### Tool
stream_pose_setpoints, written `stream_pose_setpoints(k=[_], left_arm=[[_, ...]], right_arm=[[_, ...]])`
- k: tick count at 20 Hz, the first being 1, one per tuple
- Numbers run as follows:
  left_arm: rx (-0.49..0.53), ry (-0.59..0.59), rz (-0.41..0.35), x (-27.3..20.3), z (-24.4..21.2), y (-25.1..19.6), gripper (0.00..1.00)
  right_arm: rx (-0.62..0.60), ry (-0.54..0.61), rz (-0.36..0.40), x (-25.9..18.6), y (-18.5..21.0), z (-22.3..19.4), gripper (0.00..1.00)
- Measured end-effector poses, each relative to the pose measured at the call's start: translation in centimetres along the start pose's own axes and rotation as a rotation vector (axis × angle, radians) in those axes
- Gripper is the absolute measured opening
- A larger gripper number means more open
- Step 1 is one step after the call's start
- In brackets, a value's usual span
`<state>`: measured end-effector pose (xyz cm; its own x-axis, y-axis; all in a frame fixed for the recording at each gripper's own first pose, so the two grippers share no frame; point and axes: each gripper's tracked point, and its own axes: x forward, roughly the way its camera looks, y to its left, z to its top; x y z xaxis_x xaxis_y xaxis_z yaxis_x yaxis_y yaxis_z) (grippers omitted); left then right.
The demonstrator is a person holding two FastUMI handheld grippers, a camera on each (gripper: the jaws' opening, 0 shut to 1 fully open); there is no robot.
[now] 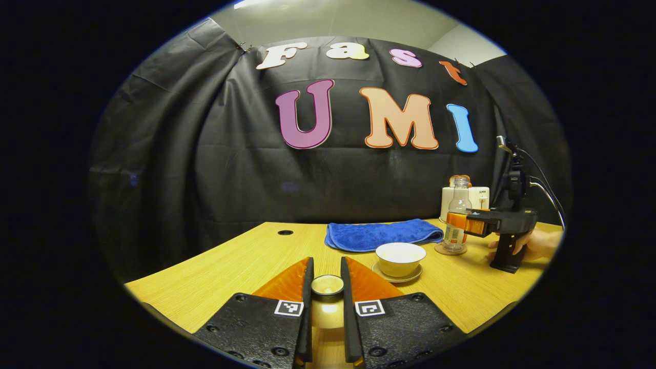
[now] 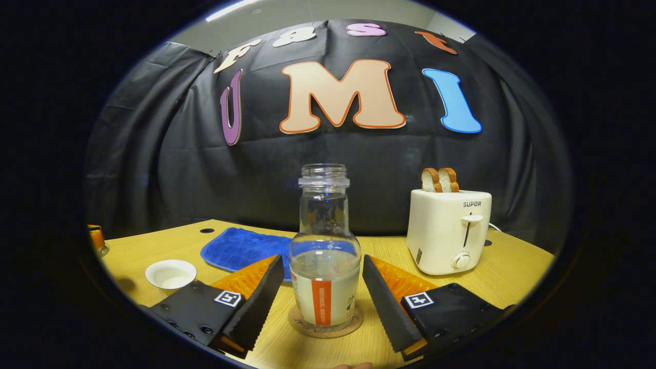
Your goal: Open the teacup lid with one hand, grasp the water bottle and pour water into the teacup with the other hand; after pouring, place the water bottle on the coaster and then close the teacup lid.
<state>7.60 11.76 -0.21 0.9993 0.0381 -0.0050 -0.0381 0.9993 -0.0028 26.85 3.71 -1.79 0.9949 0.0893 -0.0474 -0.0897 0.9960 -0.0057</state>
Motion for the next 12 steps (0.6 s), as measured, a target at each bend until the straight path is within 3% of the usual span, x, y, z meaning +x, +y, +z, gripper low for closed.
stream_pose_setpoints(k=[3,4,5,8,9,10,12], left_arm=[[-0.002,-0.002,-0.004,0.0,0.1,-0.3,0.22],[0.000,-0.002,-0.006,0.1,0.1,-0.4,0.22],[-0.002,-0.003,-0.010,0.2,0.1,-0.7,0.22],[-0.002,-0.002,-0.028,0.9,0.1,-1.8,0.22],[-0.002,-0.001,-0.042,1.3,0.1,-2.4,0.22],[-0.002,-0.003,-0.065,1.8,0.1,-3.3,0.22],[-0.001,-0.003,-0.106,3.1,0.1,-4.8,0.22]], right_arm=[[0.000,-0.023,-0.003,-1.6,0.1,0.3,0.98],[0.002,-0.026,-0.005,-2.2,0.1,0.4,0.92],[0.001,-0.026,-0.006,-2.9,0.0,0.3,0.98],[0.003,-0.031,-0.002,-5.8,-0.2,0.4,0.98],[0.002,-0.035,-0.008,-6.9,-0.5,0.4,0.92],[0.003,-0.035,-0.013,-8.1,-1.0,0.5,0.98],[0.002,-0.036,-0.016,-10.5,-1.8,0.5,0.98]])
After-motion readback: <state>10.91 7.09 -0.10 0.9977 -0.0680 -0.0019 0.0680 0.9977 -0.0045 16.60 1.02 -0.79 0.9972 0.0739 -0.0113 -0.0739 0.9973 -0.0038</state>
